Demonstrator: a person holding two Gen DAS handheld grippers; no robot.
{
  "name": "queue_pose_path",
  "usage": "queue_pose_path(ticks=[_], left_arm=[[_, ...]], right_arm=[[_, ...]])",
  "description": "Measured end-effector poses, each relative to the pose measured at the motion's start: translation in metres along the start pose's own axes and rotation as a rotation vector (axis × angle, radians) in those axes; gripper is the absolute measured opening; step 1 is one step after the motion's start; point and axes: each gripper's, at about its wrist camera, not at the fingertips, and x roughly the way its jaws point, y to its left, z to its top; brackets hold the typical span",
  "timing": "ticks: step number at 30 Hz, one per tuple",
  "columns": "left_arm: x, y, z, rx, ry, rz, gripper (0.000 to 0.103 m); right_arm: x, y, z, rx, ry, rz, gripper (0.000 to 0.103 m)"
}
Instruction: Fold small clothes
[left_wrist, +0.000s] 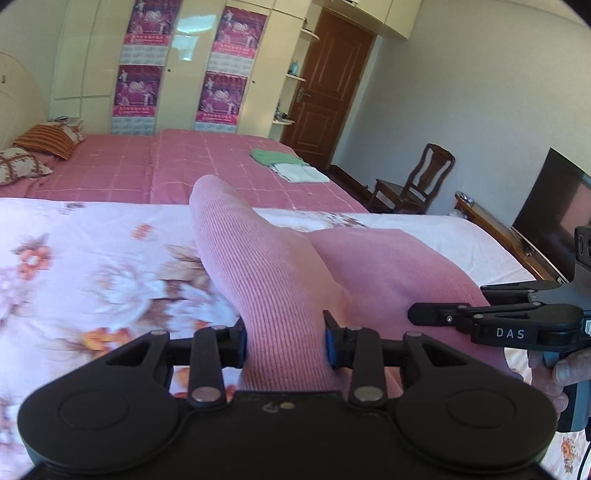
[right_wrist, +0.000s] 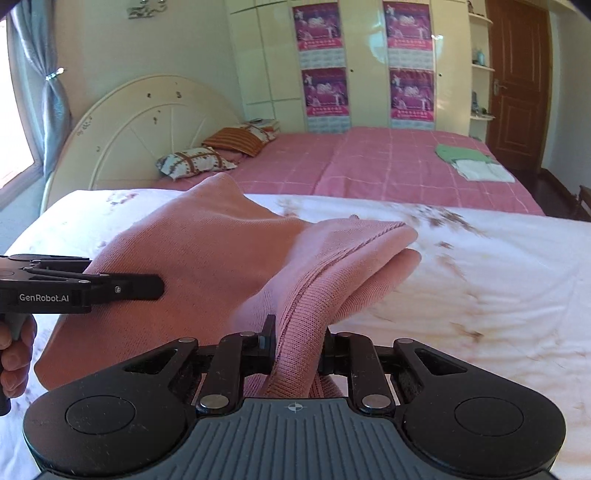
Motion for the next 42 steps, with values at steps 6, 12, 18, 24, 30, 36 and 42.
queue_pose_path(ticks=[6,12,18,24,30,36,42], left_arm=[[-0.042,0.066,-0.005,-0.038,-0.013,0.049,0.034],[-0.062,0.129,-0.015,-0.089,-0.005,0.075,0.034],[-0.066,0.176,-0.042,-0.145,0.033,0.087,0.034],[-0.058,0.217,-0.079,-0.268,0.051,0.062,0.053],[-0.073,0.232,-0.086,-0.300,0.026,0.087,0.074],[-0.102,0.224,-0.060,-0.219,-0.073,0.098,0.037],[-0.054,0.194,-0.045,-0.104,0.011,0.069,0.039]], right_arm=[[0.042,0.075,0.017,-0.044,-0.006,0.056,0.018],[0.084,0.130,0.024,-0.067,0.013,0.088,0.018],[0.131,0.157,0.015,-0.031,0.082,0.118,0.018],[0.173,0.151,-0.022,0.040,0.189,0.132,0.019],[0.170,0.123,-0.029,0.185,0.162,0.160,0.041],[0.133,0.105,-0.002,0.224,0.065,0.132,0.026],[0.155,0.124,0.003,0.091,0.124,0.117,0.008]])
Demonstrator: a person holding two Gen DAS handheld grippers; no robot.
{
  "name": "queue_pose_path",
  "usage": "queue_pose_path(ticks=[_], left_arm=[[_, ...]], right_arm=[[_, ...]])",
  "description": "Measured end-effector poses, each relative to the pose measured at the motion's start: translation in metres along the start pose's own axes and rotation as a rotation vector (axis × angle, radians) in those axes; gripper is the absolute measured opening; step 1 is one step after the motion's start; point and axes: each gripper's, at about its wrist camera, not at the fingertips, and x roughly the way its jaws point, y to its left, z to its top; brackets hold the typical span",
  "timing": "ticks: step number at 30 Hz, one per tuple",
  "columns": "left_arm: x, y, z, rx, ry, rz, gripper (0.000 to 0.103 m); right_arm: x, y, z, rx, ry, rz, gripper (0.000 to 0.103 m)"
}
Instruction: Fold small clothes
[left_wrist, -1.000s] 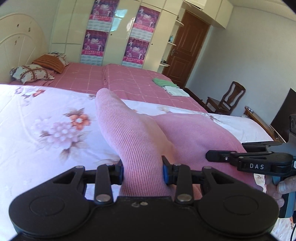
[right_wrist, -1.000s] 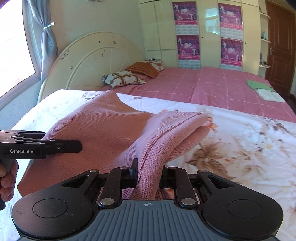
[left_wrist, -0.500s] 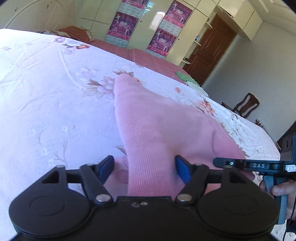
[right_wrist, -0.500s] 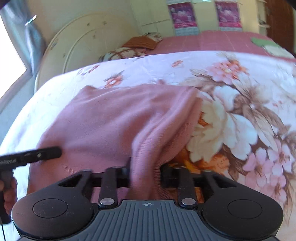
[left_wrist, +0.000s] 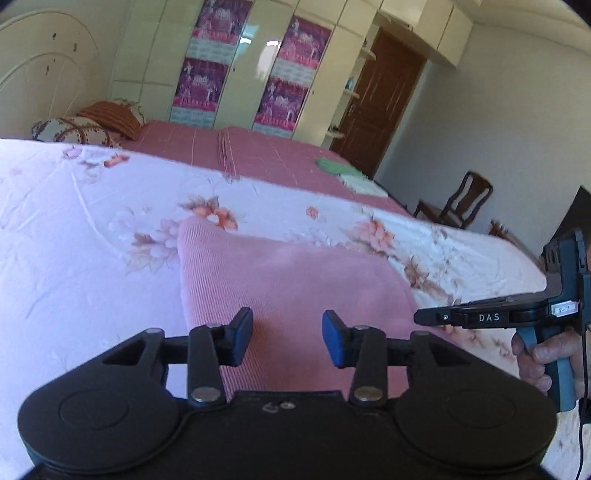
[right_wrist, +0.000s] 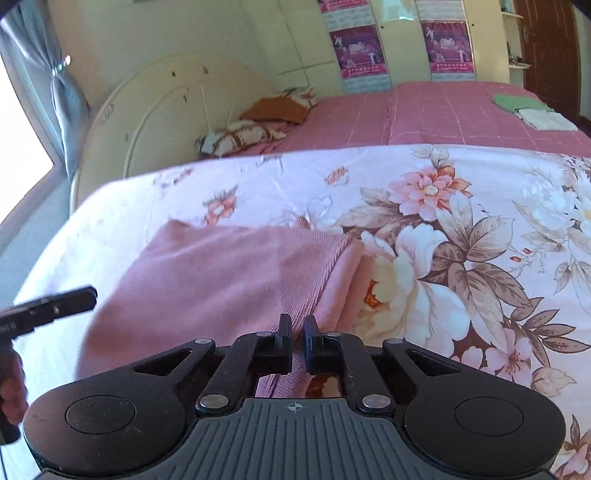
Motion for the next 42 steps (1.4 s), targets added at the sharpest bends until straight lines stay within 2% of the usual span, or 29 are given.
queue_pose_path(ticks=[1,3,6,8,10,13,14,16,18,19,22,26,29,32,34,37,39,42], left_arm=[[0.011,0.001,-0.005,0.004,0.036,0.021,0.038],[0.014,0.005,-0.011,0.005,0.035,0.031,0.038],[-0.006,0.002,-0.008,0.014,0.002,0.021,0.038],[-0.024,-0.002,-0.013,0.028,-0.025,0.009,0.039],[-0.037,-0.007,-0.022,0.060,-0.025,0.019,0.039],[-0.042,-0.015,-0.039,0.082,0.008,0.025,0.038],[-0.039,-0.020,-0.045,0.112,0.023,0.058,0.038],[-0.037,-0.024,-0.053,0.152,0.029,0.086,0.040],[-0.037,-0.027,-0.054,0.166,0.023,0.100,0.040],[-0.037,-0.028,-0.054,0.173,0.022,0.106,0.040],[-0.042,-0.034,-0.056,0.188,0.016,0.132,0.039],[-0.057,-0.039,-0.067,0.186,0.018,0.181,0.040],[-0.068,-0.044,-0.077,0.191,0.015,0.207,0.040],[-0.068,-0.043,-0.086,0.163,0.037,0.224,0.040],[-0.064,-0.042,-0.091,0.151,0.056,0.231,0.040],[-0.061,-0.045,-0.095,0.154,0.060,0.246,0.040],[-0.063,-0.047,-0.096,0.148,0.058,0.254,0.040],[-0.067,-0.051,-0.100,0.141,0.060,0.271,0.040]], right_arm=[[0.010,-0.001,-0.004,-0.022,0.029,-0.043,0.007],[0.027,-0.007,-0.009,-0.046,0.069,-0.141,0.008],[0.021,-0.015,-0.007,-0.011,0.058,-0.125,0.008],[-0.002,-0.010,-0.005,-0.017,-0.014,-0.124,0.008],[-0.027,0.000,-0.006,-0.023,-0.059,-0.075,0.008],[-0.050,0.019,-0.021,-0.085,-0.039,0.012,0.008],[-0.051,0.027,-0.028,-0.123,-0.015,0.020,0.008],[-0.044,0.040,-0.046,-0.214,0.035,-0.006,0.008],[-0.028,0.038,-0.058,-0.249,0.077,-0.112,0.007],[-0.023,0.033,-0.062,-0.247,0.058,-0.142,0.008],[-0.018,0.026,-0.057,-0.186,0.059,-0.136,0.008],[-0.018,0.032,-0.055,-0.229,0.067,-0.165,0.008],[-0.045,0.039,-0.057,-0.224,0.002,-0.151,0.008],[-0.062,0.049,-0.065,-0.238,-0.022,-0.121,0.008],[-0.060,0.051,-0.074,-0.257,0.006,-0.114,0.008],[-0.039,0.043,-0.088,-0.252,0.097,-0.171,0.008],[-0.041,0.037,-0.087,-0.193,0.089,-0.157,0.008],[-0.050,0.038,-0.087,-0.181,0.087,-0.171,0.008]])
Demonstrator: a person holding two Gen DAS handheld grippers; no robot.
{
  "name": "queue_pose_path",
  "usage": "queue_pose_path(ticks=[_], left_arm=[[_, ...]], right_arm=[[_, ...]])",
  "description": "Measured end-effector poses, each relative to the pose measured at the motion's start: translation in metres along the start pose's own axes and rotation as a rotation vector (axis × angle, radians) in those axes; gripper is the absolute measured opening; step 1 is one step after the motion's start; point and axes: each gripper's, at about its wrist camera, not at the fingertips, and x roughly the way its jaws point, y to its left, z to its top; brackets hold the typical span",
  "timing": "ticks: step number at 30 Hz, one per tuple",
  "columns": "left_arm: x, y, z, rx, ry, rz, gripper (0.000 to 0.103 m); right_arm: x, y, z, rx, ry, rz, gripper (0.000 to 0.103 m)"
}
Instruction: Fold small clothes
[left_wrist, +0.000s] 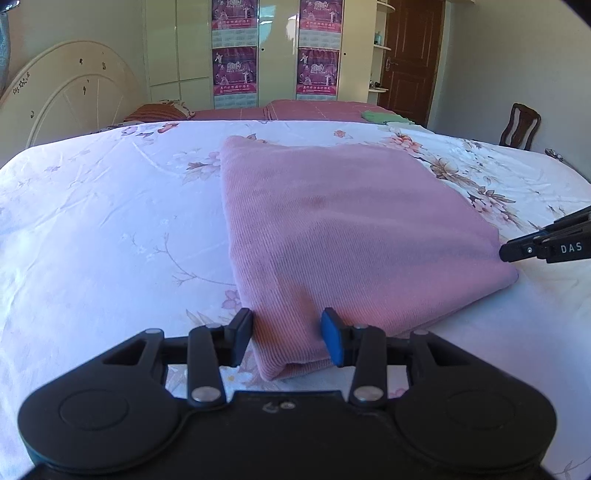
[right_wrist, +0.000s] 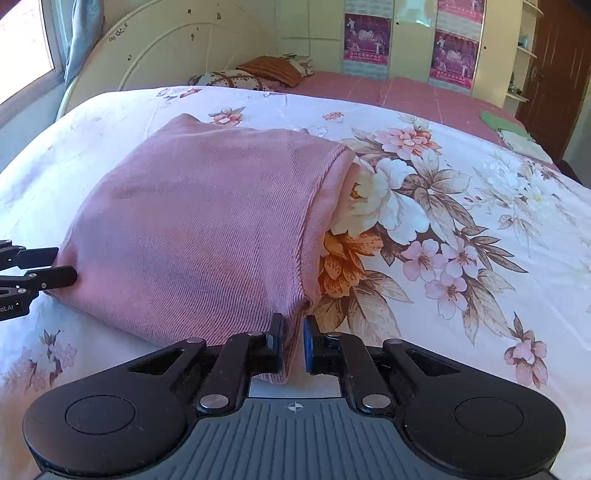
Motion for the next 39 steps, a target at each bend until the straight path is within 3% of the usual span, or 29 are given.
queue_pose_path(ticks=[8,14,17,20,21,22,23,24,26,29,39], left_arm=[[-0.065,-0.037,-0.022,-0.013,-0.052,-0.015,0.043],[-0.136,-0.079,-0.048,-0.068,-0.097,-0.040,0.043],[-0.171,-0.099,-0.057,-0.074,-0.126,-0.042,0.048],[-0.204,-0.113,-0.066,-0.072,-0.167,-0.028,0.070],[-0.212,-0.115,-0.069,-0.070,-0.188,-0.021,0.085],[-0.220,-0.118,-0.072,-0.065,-0.211,-0.004,0.103],[-0.227,-0.121,-0.075,-0.060,-0.230,0.022,0.102],[-0.234,-0.122,-0.077,-0.058,-0.237,0.045,0.103],[-0.247,-0.122,-0.081,-0.064,-0.226,0.041,0.103],[-0.270,-0.122,-0.086,-0.090,-0.232,0.054,0.103],[-0.317,-0.129,-0.085,-0.080,-0.314,0.054,0.103]], right_arm=[[-0.074,0.005,-0.041,0.039,-0.060,0.003,0.008],[-0.145,0.025,-0.090,0.081,-0.128,0.007,0.008],[-0.182,0.037,-0.113,0.101,-0.161,0.014,0.008],[-0.215,0.050,-0.131,0.127,-0.201,0.015,0.008],[-0.226,0.055,-0.136,0.135,-0.214,0.019,0.008],[-0.235,0.059,-0.140,0.142,-0.226,0.015,0.017],[-0.244,0.063,-0.144,0.153,-0.237,-0.003,0.039],[-0.253,0.067,-0.148,0.165,-0.257,-0.036,0.103],[-0.267,0.075,-0.158,0.155,-0.338,-0.073,0.103],[-0.279,0.079,-0.168,0.166,-0.331,-0.043,0.103],[-0.318,0.086,-0.194,0.213,-0.384,-0.065,0.103]])
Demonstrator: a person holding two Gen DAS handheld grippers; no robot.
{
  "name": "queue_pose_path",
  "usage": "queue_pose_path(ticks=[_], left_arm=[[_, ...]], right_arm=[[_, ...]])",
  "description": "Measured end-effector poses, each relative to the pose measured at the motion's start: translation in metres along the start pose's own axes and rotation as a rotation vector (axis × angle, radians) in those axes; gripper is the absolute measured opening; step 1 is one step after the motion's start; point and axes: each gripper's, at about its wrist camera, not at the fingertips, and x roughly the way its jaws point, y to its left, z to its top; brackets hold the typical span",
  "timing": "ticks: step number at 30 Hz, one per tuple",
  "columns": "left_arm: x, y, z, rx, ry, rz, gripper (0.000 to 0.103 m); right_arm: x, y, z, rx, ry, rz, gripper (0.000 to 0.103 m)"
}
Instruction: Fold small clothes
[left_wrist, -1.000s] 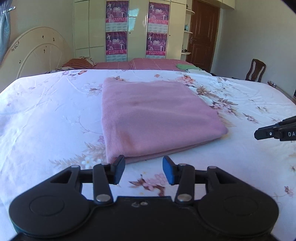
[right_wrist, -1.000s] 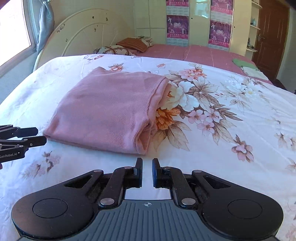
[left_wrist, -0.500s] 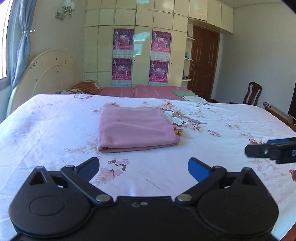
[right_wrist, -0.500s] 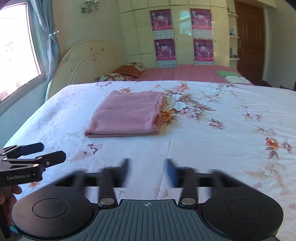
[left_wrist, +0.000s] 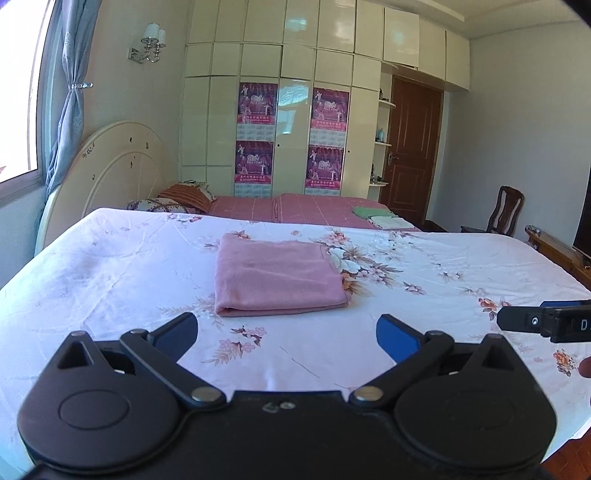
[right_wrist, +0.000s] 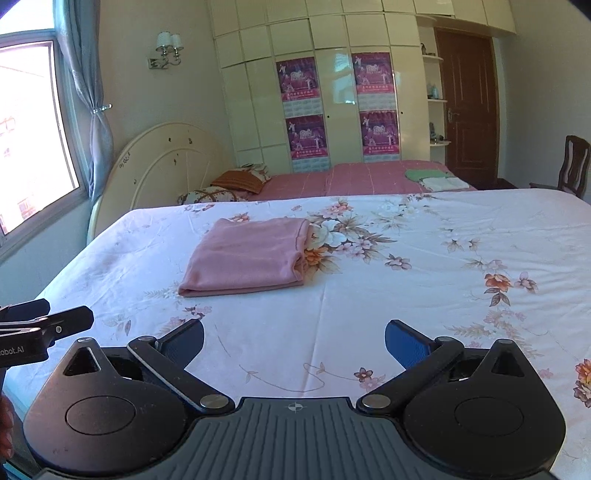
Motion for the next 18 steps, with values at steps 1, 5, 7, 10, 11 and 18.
queue_pose_path(ticks=[1,5,7,10,11,18], left_arm=[[-0.002,-0.001,0.001,0.002,-0.005,0.001,0.103],[-0.007,-0.003,0.002,0.010,-0.012,-0.002,0.103],[-0.010,-0.004,0.001,0.017,-0.013,0.002,0.103],[-0.013,-0.004,-0.002,0.019,-0.013,0.006,0.103],[-0.014,-0.003,-0.003,0.018,-0.013,0.007,0.103],[-0.018,-0.005,-0.001,0.018,-0.023,0.013,0.103]], right_arm=[[-0.004,0.001,0.002,-0.005,-0.007,0.000,0.103],[-0.018,0.002,0.008,-0.028,-0.042,0.002,0.103],[-0.021,0.005,0.008,-0.030,-0.050,0.008,0.103],[-0.021,0.007,0.008,-0.046,-0.044,0.013,0.103],[-0.022,0.008,0.008,-0.052,-0.043,0.015,0.103],[-0.025,0.009,0.008,-0.077,-0.042,0.018,0.103]])
